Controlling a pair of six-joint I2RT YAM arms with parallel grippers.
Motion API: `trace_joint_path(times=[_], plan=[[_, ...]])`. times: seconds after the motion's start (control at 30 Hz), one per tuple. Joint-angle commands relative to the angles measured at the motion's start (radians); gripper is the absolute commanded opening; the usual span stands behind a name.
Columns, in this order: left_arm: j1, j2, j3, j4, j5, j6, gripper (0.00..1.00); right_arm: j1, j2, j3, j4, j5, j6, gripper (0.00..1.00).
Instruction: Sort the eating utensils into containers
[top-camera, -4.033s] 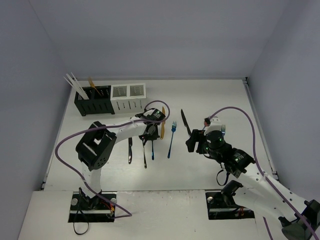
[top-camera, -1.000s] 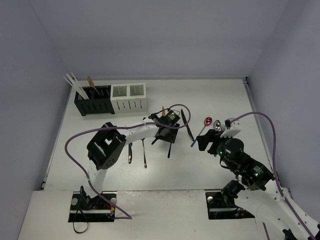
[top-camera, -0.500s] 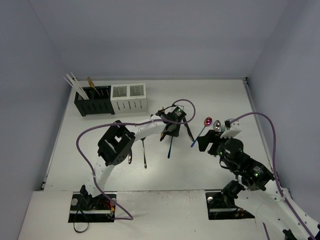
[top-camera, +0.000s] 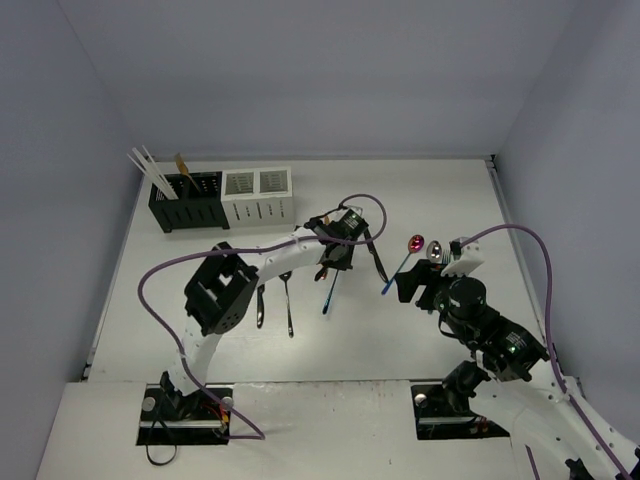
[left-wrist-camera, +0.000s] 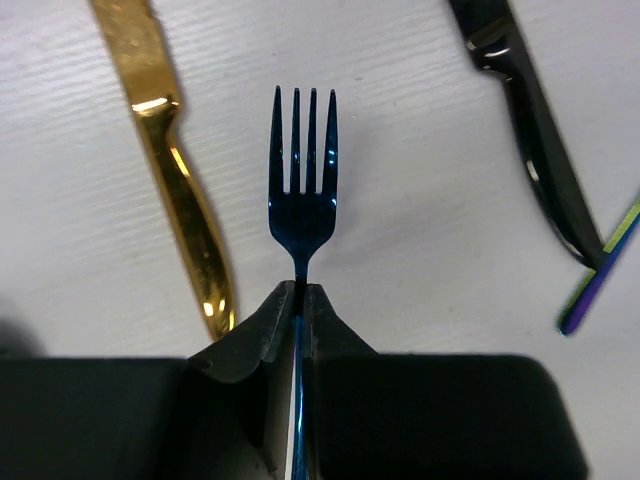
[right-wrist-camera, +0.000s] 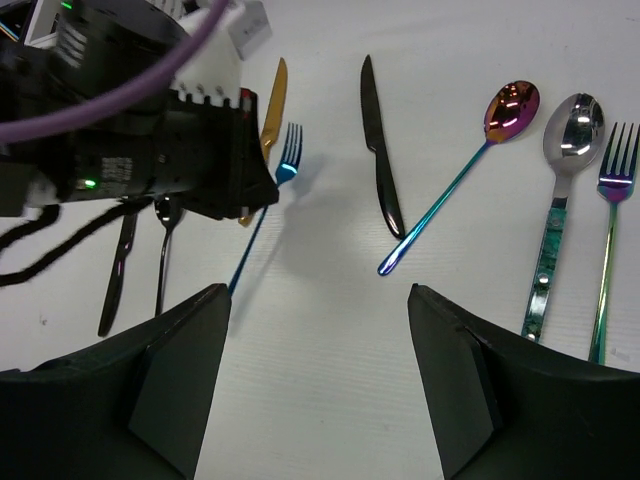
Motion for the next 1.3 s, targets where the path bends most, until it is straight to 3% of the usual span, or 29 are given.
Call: trace_joint_path(times=[0.0,0.23,0.37,0.53,0.7,0.97,1.27], plan=[[0.050,-0.288,0.062,0.012,-0.071,0.058,0.00,-0.007,0.021,0.015,0.040,0.042,0.005,0.69],[0.259,-0.513,0.077,0.137,-0.202,0.206,0.00,-0.007,0.052,0.014,0.043,0.056,0.005,0.69],[0.426,-0.572,0.005,0.389,-0.244,0.310,0.00,-0.007,0.070,0.020,0.043,0.062,0.003,0.69],[0.648,-0.539,-0.060,0.702,-0.198,0.310,0.00,-0.007,0.093,0.021,0.043,0.066,0.009,0.69],[0.768,-0.420,-0.039,0.900,-0.156,0.290,0.00,-0.007,0.125,0.027,0.043,0.071,0.013,0.70],[0.815,-0.290,-0.040,1.017,-0.133,0.305,0.00,-0.007,0.146,0.026,0.043,0.107,0.021,0.71],[0.827,-0.243,-0.180,1.103,-0.116,0.284,0.01,-0.007,0.164,0.026,0.037,0.175,0.057,0.72]])
